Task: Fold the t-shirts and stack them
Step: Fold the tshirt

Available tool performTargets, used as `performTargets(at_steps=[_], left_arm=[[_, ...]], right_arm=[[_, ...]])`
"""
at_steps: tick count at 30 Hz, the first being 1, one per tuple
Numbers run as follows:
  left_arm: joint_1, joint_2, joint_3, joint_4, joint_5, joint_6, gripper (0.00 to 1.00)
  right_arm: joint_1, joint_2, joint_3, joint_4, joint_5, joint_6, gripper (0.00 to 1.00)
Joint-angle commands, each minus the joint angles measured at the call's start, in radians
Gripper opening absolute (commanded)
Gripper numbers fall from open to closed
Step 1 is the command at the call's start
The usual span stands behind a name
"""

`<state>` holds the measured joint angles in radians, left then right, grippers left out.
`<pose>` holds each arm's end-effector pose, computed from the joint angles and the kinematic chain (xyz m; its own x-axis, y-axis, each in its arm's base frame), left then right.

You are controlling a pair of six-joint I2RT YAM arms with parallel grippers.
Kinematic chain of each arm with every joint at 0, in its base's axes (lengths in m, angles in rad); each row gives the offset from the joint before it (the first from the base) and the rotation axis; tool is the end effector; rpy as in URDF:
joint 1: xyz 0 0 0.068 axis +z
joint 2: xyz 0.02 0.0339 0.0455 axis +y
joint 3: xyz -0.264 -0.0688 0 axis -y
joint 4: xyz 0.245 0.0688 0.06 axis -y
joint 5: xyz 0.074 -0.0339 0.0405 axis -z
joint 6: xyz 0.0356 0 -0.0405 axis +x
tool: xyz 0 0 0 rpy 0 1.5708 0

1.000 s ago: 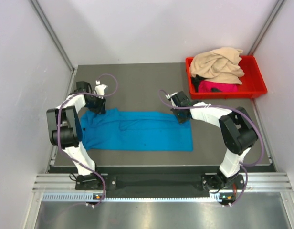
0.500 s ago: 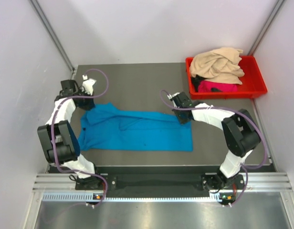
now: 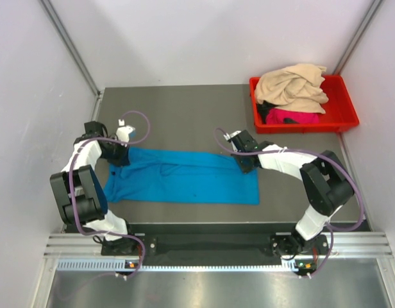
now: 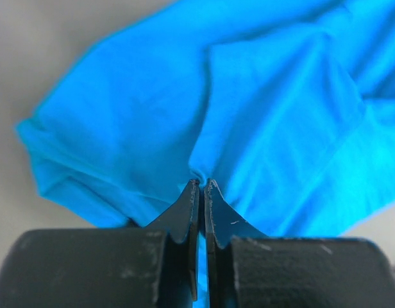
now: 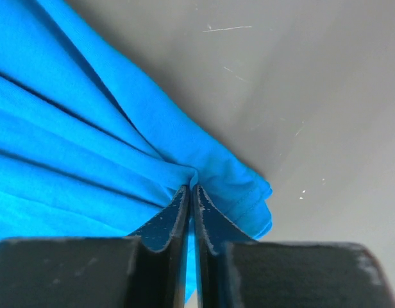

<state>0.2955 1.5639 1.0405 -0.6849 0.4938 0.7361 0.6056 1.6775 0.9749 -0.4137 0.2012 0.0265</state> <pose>0.2897 0.0706 0.2085 -0.7271 0.3966 -0.5603 0.5297 0.8434 -0.0903 0.2685 0.1773 0.1656 -0.7513 -0.4886 -0.4436 -0.4659 0.8688 -0.1679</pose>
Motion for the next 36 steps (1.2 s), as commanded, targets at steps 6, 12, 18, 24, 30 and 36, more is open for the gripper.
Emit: performTargets(at_steps=[6,12,18,24,30,36], left_arm=[[0.005,-0.088,-0.036,-0.327,0.104,0.342,0.25],[0.031,-0.123,-0.043,-0.439,0.025,0.457,0.44],[0.177,-0.108,0.042,-0.339,0.166,0.221,0.5],[0.174,-0.102,-0.025,-0.166,0.221,0.049,0.57],[0.146,-0.116,-0.1,-0.064,0.177,0.063,0.62],[0.139,-0.05,-0.115,-0.068,0.155,0.112,0.59]], right_arm=[[0.011,-0.048,0.021,-0.06,-0.023,-0.053,0.41],[0.06,-0.16,0.096,-0.01,-0.15,-0.033,0.55],[0.171,-0.026,0.29,0.307,-0.415,0.124,0.56],[0.281,0.423,0.772,0.288,-0.454,0.147,0.43],[0.338,0.75,1.189,0.181,-0.514,0.19,0.47],[0.355,0.833,1.231,0.254,-0.546,0.263,0.45]])
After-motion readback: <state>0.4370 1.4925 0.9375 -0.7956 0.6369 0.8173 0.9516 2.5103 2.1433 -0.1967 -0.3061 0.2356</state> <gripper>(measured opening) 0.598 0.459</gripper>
